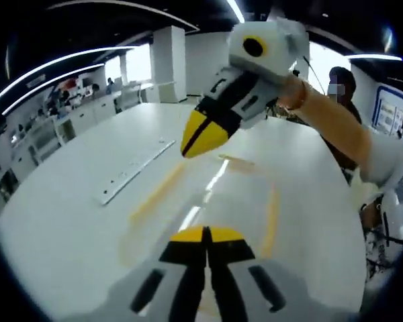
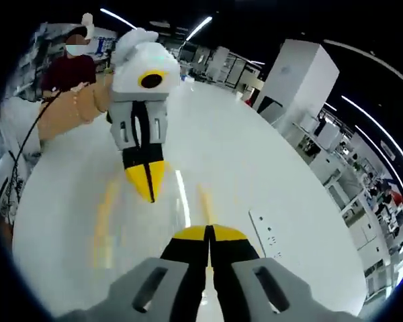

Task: Snap each plastic latch of the storage box into its locked position after aligning the lid with the box until every specified latch is closed and the lid sits flush.

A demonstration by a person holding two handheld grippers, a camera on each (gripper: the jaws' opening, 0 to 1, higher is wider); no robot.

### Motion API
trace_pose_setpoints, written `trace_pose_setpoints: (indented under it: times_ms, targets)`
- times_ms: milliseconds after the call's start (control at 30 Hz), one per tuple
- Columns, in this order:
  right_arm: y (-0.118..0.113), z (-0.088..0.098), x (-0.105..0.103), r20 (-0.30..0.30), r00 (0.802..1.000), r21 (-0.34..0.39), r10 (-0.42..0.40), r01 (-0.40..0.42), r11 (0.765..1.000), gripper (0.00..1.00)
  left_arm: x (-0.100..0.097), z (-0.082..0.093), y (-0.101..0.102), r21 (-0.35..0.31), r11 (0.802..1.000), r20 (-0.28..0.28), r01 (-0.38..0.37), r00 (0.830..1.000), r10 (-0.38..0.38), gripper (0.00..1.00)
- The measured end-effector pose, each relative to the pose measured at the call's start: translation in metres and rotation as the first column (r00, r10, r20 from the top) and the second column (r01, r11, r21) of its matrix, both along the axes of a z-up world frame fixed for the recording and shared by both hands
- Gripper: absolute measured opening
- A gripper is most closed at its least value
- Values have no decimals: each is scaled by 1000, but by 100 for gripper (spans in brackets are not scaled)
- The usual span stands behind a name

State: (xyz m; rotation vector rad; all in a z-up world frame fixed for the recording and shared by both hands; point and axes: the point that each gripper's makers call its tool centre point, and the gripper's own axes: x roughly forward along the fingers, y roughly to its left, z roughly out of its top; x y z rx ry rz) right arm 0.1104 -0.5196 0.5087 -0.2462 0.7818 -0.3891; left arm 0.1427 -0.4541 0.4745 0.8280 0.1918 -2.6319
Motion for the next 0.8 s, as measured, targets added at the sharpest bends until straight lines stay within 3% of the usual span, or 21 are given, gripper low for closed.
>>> trace_pose_setpoints:
  times_ms: [133, 233, 333, 633, 800]
  targets:
    - [-27, -28, 3, -114, 993, 108, -30, 43, 993, 0, 1, -1, 3, -12, 1000, 4, -5, 1000, 5, 0]
    - [-29, -48, 4, -184, 982, 170, 43, -11, 985, 0, 0, -1, 4, -19, 1000, 13, -15, 1000, 15, 0]
    - [-30, -49, 11, -159, 984, 214, 77, -42, 976, 0, 1, -2, 4, -18, 1000, 14, -19, 1000, 19, 0]
    - [-29, -54, 19, -191, 968, 304, 166, -102, 947, 0, 1, -1, 2, 11, 1000, -20, -26, 999, 26, 0]
    - [-29, -56, 21, -153, 971, 349, 182, -120, 929, 0, 0, -1, 2, -1, 1000, -9, -25, 1000, 25, 0]
